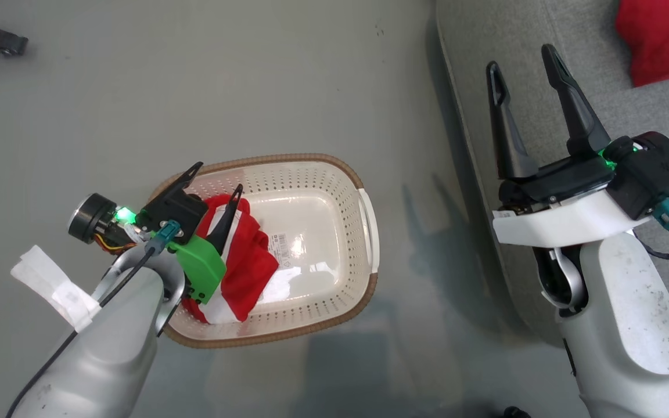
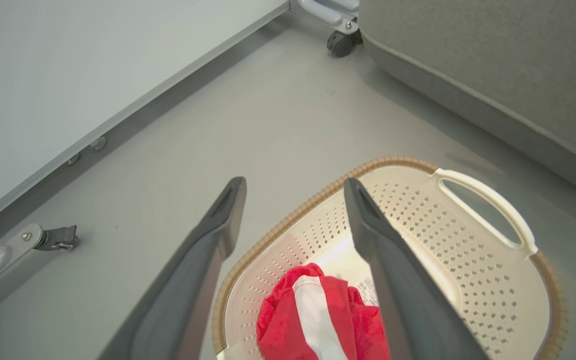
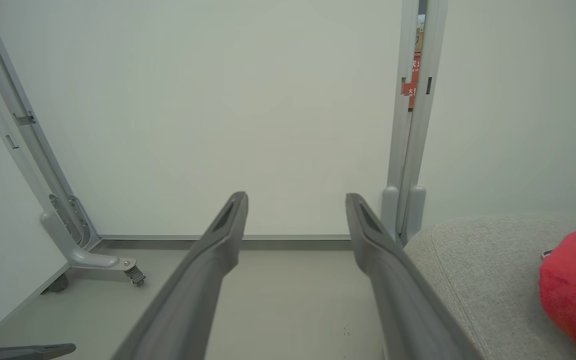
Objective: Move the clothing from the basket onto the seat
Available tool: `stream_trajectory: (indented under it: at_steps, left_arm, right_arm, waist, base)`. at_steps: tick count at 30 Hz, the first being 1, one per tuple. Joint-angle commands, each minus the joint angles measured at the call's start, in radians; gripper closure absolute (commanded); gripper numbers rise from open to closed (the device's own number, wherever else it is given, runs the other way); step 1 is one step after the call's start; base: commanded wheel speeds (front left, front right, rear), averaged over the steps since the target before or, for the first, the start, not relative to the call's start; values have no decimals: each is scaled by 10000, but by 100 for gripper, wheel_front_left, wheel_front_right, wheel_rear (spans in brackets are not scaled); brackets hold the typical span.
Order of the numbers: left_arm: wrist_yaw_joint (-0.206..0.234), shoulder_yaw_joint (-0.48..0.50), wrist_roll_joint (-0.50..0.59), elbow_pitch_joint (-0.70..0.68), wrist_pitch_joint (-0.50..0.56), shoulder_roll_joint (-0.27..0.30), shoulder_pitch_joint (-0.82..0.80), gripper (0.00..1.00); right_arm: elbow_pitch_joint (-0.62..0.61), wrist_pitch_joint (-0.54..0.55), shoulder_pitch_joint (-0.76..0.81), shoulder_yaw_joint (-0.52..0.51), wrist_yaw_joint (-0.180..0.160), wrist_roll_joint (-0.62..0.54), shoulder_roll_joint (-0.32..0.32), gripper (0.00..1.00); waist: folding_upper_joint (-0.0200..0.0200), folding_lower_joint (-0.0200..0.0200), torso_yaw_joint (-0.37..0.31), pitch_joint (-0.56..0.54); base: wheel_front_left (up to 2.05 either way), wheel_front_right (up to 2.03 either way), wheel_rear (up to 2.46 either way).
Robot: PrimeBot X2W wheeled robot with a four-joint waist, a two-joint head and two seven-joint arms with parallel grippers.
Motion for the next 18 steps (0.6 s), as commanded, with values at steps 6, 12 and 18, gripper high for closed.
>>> stream_trajectory:
  at_steps: [6, 12, 18]
  left_arm:
    - [-29, -935, -78, 1212, -8, 375, -1042, 0]
    - [-29, -2021, -191, 2467, -6, 437, -1794, 0]
    - [-29, -3046, -412, 3448, 232, 316, -2474, 0]
  right_arm:
    - [-185, -6, -594, 189, -7, -6, -18, 0]
    - [-320, -5, -950, 369, -7, 59, -13, 0]
    - [-468, -5, -1253, 518, -7, 57, -15, 0]
  waist:
    - [0, -1, -810, 1812]
    - [0, -1, -1026, 2609]
    - [0, -1, -1127, 3277]
  base:
    - [0, 0, 0]
    - [0, 0, 0]
    - [0, 0, 0]
